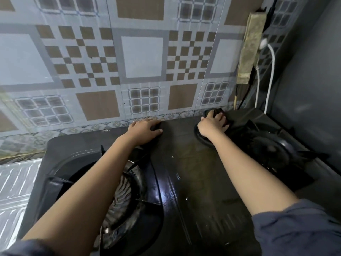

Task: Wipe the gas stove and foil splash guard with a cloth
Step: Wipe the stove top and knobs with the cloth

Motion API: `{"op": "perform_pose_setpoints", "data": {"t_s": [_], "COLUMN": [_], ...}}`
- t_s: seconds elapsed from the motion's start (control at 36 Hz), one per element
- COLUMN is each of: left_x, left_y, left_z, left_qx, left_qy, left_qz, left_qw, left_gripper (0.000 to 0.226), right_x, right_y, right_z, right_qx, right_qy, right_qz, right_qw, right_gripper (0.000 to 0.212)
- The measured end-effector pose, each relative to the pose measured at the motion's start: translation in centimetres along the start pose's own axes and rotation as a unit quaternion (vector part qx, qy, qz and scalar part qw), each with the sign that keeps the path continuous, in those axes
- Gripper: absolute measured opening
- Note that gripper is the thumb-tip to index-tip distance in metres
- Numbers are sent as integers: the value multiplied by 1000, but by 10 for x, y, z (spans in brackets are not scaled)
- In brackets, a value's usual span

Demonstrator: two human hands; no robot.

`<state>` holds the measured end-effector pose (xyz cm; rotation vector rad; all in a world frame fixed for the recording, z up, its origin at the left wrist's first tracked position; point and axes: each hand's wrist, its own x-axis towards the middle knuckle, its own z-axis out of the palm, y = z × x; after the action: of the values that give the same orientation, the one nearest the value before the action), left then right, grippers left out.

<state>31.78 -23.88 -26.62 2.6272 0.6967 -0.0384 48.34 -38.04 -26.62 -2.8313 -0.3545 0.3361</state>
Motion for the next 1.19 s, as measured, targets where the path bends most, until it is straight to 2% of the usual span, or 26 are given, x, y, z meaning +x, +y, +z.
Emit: {"op": "perform_pose_setpoints", "data": {"t_s": [0.31,0.47,0.72,0.94,1.06,1.19], "left_x": [-25,-34,-43,-43,-41,-36], "left_y": [-10,-21,-30,-30,-26,-15], "left_z": [-7,-11,-16,-13,-11,-6], "left_qx": [61,82,100,94,91,73], "left_qy": [-56,-75,-73,-65,-57,-40], "left_qz": [-20,-32,-52,-58,-70,-83], "left_qw": [996,993,991,992,992,993], "left_gripper": [63,63,59,58,56,55], "right_x": [-60,-86,-111,-131,-129,-105], "right_y": [15,11,4,24,46,55], "right_z": [17,25,34,28,20,9], "right_qx": [3,-9,-37,-49,-41,-46], "right_qy": [69,75,35,-30,-35,-29], "right_qz": [-74,-115,-286,-437,-454,-431], "right_qw": [995,990,957,898,889,901], "right_gripper": [53,50,45,43,43,43]}}
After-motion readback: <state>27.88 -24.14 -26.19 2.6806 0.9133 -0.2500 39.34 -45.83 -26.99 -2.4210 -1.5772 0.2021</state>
